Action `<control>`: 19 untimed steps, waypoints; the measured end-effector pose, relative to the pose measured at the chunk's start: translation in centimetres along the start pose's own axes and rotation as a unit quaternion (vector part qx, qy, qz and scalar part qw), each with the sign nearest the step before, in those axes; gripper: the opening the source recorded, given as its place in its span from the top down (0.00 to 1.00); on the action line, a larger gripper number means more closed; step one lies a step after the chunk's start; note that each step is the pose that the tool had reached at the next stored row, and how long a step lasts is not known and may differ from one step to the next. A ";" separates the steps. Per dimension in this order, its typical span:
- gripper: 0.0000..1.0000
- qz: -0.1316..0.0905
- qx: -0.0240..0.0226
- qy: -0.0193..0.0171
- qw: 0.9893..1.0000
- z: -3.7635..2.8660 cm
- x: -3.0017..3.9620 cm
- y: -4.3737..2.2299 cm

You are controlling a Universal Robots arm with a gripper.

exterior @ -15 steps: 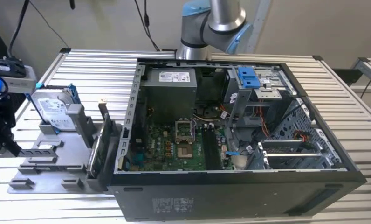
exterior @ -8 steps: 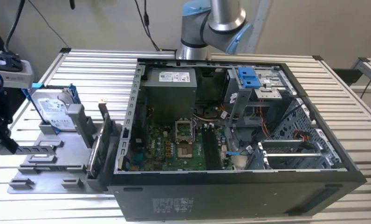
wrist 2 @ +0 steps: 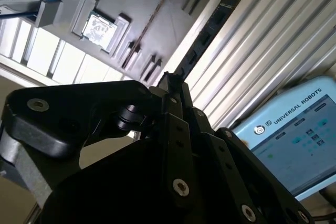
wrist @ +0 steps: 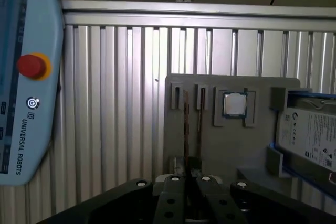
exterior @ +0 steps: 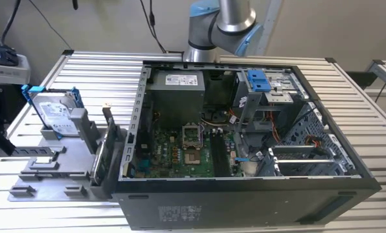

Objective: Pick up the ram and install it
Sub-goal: 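Pick up the ram and move it above insertion slot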

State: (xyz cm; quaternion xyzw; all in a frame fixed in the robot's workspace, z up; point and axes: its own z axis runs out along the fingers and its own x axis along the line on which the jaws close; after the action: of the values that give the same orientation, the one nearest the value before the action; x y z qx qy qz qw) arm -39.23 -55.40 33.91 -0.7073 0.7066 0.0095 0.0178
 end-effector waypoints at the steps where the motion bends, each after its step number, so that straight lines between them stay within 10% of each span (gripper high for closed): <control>1: 0.86 0.000 0.000 0.000 1.000 -0.17 -0.01 0.00; 19: 0.86 0.000 0.000 0.000 1.000 -3.21 -0.13 -0.04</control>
State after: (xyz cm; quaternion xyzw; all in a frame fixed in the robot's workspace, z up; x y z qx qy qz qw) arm -39.23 -55.40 37.12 -0.7073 0.7067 0.0095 0.0178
